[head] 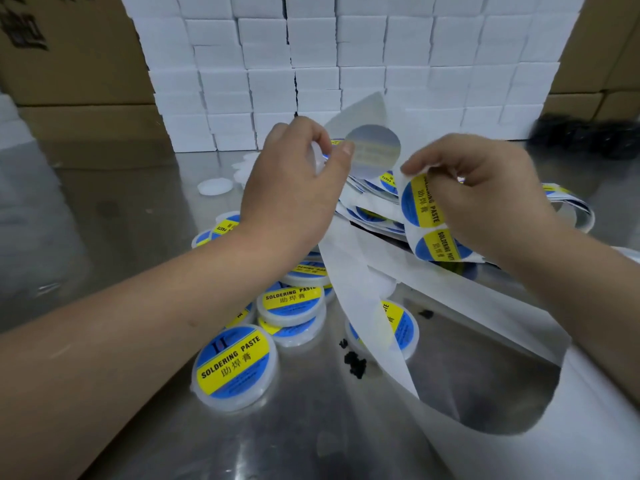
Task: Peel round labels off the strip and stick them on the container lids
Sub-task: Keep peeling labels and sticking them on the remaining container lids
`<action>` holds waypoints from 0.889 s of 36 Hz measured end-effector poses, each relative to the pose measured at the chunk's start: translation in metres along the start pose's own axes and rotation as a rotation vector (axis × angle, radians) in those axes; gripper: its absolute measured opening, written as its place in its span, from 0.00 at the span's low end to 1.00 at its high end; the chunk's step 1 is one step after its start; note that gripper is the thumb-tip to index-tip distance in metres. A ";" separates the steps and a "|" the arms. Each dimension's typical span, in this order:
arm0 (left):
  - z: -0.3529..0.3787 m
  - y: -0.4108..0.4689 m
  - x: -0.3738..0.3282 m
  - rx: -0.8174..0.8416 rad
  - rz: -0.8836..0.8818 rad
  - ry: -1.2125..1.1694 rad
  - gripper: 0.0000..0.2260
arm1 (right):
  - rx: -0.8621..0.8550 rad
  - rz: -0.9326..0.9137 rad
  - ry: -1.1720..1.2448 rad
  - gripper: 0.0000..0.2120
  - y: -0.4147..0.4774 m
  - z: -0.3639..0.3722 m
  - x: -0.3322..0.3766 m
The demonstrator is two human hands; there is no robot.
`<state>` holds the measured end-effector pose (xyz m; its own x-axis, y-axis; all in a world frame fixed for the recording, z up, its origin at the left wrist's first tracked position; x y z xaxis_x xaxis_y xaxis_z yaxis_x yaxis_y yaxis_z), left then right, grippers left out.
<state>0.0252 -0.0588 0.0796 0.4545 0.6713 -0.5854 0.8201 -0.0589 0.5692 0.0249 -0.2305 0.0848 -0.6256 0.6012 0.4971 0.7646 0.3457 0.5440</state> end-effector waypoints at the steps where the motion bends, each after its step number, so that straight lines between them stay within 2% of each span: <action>1: 0.000 -0.001 -0.001 0.001 0.013 0.012 0.11 | 0.023 0.038 0.020 0.21 0.000 0.001 -0.002; 4: 0.000 -0.002 -0.003 -0.013 0.068 0.022 0.08 | 0.086 0.109 0.107 0.19 0.000 0.004 -0.006; 8: 0.000 -0.004 -0.005 -0.023 0.123 0.057 0.09 | 0.117 0.163 0.267 0.15 -0.001 0.005 -0.005; 10: -0.001 -0.005 -0.006 -0.023 0.142 0.078 0.09 | 0.100 0.190 0.321 0.16 -0.002 0.005 -0.007; 14: -0.001 -0.006 -0.010 -0.015 0.182 0.148 0.12 | -0.004 0.213 0.328 0.19 -0.001 0.001 -0.011; 21: -0.004 -0.008 -0.019 -0.017 0.286 0.265 0.16 | -0.004 0.264 0.324 0.13 -0.001 0.001 -0.011; 23: -0.004 -0.009 -0.020 -0.008 0.292 0.301 0.17 | -0.016 0.267 0.322 0.10 -0.001 0.000 -0.010; 28: -0.003 -0.008 -0.017 0.017 0.267 0.298 0.17 | 0.036 0.281 0.326 0.10 0.002 0.002 -0.011; 32: 0.001 -0.003 -0.007 0.046 0.181 0.258 0.19 | 0.060 0.282 0.309 0.10 0.003 0.004 -0.014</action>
<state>0.0201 -0.0643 0.0820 0.4958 0.8119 -0.3082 0.7515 -0.2233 0.6208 0.0362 -0.2347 0.0765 -0.4012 0.4373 0.8049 0.9143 0.2453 0.3224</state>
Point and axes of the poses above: each hand's wrist, its own y-axis towards the middle knuckle, its own z-axis out of the palm, x = y × z, the point moved 5 cm from there along y, towards the middle knuckle, and after that the axes turned 15 degrees about x, right-handed, at the moved point
